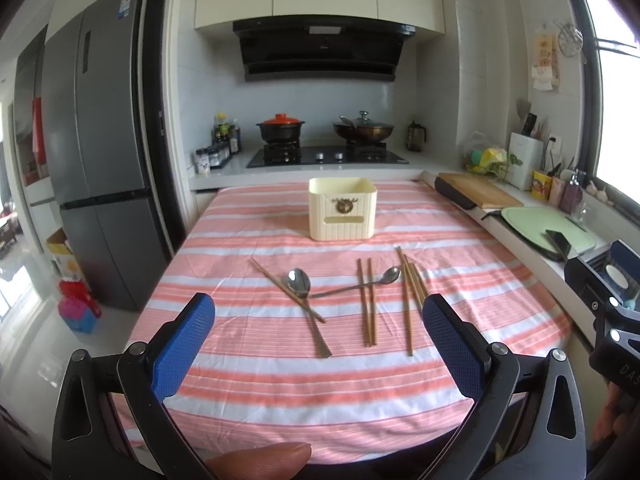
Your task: Organize utensils
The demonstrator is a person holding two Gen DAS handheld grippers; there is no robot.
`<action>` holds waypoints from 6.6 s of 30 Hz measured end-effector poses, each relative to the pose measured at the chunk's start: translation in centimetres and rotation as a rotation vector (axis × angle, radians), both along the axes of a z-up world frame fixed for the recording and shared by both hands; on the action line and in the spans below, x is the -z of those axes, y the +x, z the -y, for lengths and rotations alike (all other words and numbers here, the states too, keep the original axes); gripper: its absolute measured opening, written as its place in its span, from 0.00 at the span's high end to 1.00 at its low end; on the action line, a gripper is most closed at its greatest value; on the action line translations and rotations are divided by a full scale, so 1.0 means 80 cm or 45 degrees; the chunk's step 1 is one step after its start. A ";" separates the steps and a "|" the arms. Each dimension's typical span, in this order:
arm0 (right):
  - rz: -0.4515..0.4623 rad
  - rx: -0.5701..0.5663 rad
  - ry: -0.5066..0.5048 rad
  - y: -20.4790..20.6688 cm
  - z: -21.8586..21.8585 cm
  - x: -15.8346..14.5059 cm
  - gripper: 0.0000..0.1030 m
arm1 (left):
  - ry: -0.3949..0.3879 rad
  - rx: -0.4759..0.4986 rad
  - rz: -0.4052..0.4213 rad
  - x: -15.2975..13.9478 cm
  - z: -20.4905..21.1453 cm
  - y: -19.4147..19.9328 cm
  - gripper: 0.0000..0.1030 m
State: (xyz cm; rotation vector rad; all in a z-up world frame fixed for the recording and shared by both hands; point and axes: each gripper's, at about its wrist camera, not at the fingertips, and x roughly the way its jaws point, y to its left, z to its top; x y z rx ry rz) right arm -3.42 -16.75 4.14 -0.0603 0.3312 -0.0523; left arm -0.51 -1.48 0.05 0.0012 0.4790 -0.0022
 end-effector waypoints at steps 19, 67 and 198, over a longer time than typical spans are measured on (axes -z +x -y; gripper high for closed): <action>-0.001 0.002 0.001 0.000 0.001 0.002 0.00 | 0.006 0.004 -0.009 0.000 0.003 0.002 0.00; -0.027 -0.006 0.019 0.006 0.008 0.006 0.00 | 0.008 0.023 -0.028 0.010 0.003 0.009 0.00; -0.803 0.052 0.134 0.263 0.067 0.240 0.28 | -0.084 -0.072 -0.685 0.232 -0.095 0.318 0.19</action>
